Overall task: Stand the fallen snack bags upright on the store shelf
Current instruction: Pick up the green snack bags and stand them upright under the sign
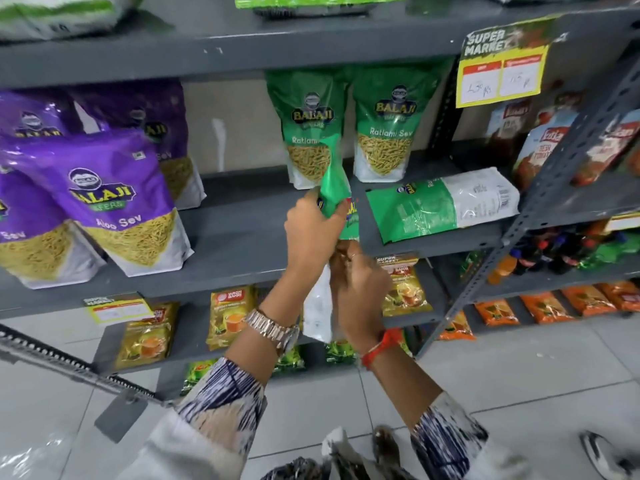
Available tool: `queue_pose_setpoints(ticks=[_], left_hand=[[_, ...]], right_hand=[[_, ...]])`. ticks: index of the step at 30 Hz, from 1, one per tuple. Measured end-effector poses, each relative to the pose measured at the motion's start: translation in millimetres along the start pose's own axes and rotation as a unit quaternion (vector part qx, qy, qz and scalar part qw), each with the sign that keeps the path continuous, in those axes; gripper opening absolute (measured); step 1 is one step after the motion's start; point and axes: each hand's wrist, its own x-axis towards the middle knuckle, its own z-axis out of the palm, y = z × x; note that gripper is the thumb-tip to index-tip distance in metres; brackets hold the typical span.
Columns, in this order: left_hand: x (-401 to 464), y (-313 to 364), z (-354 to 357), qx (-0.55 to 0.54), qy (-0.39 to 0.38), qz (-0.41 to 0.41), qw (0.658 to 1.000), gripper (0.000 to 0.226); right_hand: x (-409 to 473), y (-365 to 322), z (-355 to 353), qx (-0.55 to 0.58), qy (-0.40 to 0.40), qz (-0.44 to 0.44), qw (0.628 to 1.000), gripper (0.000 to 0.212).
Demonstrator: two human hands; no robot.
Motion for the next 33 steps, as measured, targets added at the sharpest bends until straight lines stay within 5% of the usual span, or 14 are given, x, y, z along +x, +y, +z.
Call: queue_pose_setpoints(ticks=[3, 7, 11, 17, 20, 24, 27, 31, 33], left_hand=[[1, 0, 13, 0.062, -0.011, 0.032, 0.998, 0.032], [11, -9, 11, -0.043, -0.034, 0.005, 0.998, 0.030], [23, -23, -1, -0.212, -0.127, -0.068, 0.966, 0.027], [39, -21, -19, -0.395, -0.191, -0.166, 0.883, 0.032], [44, -24, -24, -0.417, -0.217, -0.151, 0.870, 0.034], [49, -26, -29, -0.429, -0.204, -0.139, 0.869, 0.037], [55, -26, -37, -0.403, -0.177, -0.126, 0.889, 0.041], [58, -27, -46, -0.353, -0.147, -0.114, 0.917, 0.043], [57, -26, -49, -0.351, -0.147, -0.107, 0.919, 0.043]], right_hand=[[-4, 8, 1, -0.003, -0.031, 0.006, 1.000, 0.012], [2, 20, -11, 0.089, -0.025, 0.003, 0.996, 0.018], [24, 52, -32, 0.313, 0.047, 0.188, 0.930, 0.031], [40, 115, -13, 0.417, -0.293, 0.378, 0.773, 0.108], [35, 114, -9, 0.469, -0.347, 0.368, 0.724, 0.100], [45, 94, -1, 0.467, -0.271, 0.368, 0.757, 0.088], [53, 84, 0, 0.425, -0.243, 0.378, 0.786, 0.058], [58, 79, -5, 0.414, -0.242, 0.369, 0.797, 0.076], [58, 78, -4, 0.405, -0.243, 0.372, 0.799, 0.062]])
